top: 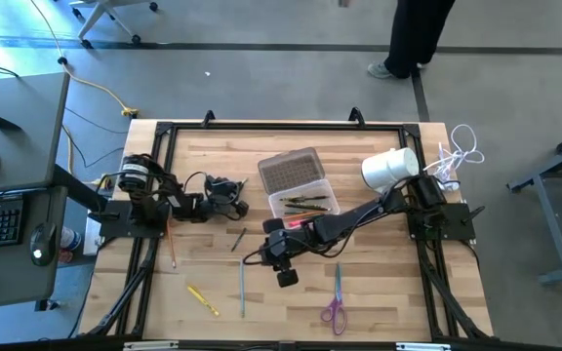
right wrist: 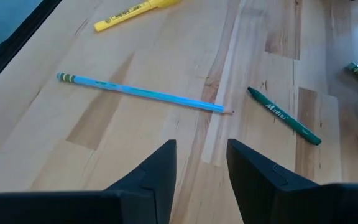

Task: Pick & place school supplies into a supply box
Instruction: Put the light blue pencil into the gray supply box

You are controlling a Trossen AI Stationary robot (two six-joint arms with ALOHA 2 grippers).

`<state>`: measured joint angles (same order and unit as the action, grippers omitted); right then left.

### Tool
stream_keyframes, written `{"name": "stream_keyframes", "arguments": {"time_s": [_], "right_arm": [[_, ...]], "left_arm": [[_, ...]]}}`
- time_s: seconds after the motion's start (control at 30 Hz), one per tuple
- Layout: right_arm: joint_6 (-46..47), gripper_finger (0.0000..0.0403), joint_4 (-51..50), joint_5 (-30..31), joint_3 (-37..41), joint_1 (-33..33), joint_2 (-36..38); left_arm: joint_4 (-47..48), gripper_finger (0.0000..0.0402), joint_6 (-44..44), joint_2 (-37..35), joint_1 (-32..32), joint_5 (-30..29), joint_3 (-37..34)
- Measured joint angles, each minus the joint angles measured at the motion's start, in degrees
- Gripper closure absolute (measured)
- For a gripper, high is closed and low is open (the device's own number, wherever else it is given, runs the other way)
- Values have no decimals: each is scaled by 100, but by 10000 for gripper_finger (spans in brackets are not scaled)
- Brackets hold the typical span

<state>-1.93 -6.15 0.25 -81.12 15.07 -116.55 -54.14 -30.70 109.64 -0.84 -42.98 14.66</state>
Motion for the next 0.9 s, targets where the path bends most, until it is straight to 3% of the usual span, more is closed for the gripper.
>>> {"name": "stream_keyframes", "arguments": {"time_s": [0.2, 0.3, 0.53, 0.63, 0.77, 0.9], "right_arm": [[77, 276, -254, -15, 0, 95, 141], [214, 276, -605, 4, 0, 204, 403], [825, 276, -1872, 96, -2, 561, 1035], [1120, 276, -2271, 217, -2, 730, 1172], [1258, 276, -2640, 434, -2, 937, 1260], [1265, 276, -2853, 560, -2, 1086, 1270]], "left_arm": [[-569, 360, 137, -31, 0, 80, 4], [-904, 360, 353, -178, 9, 499, -22], [-1453, 362, 934, -1099, 22, 867, 32], [-1476, 362, 1132, -1570, 20, 1504, 211], [-612, 362, 1129, -1756, 15, 2442, 896], [1476, 353, 1172, -1436, 143, 2683, 2305]]}}
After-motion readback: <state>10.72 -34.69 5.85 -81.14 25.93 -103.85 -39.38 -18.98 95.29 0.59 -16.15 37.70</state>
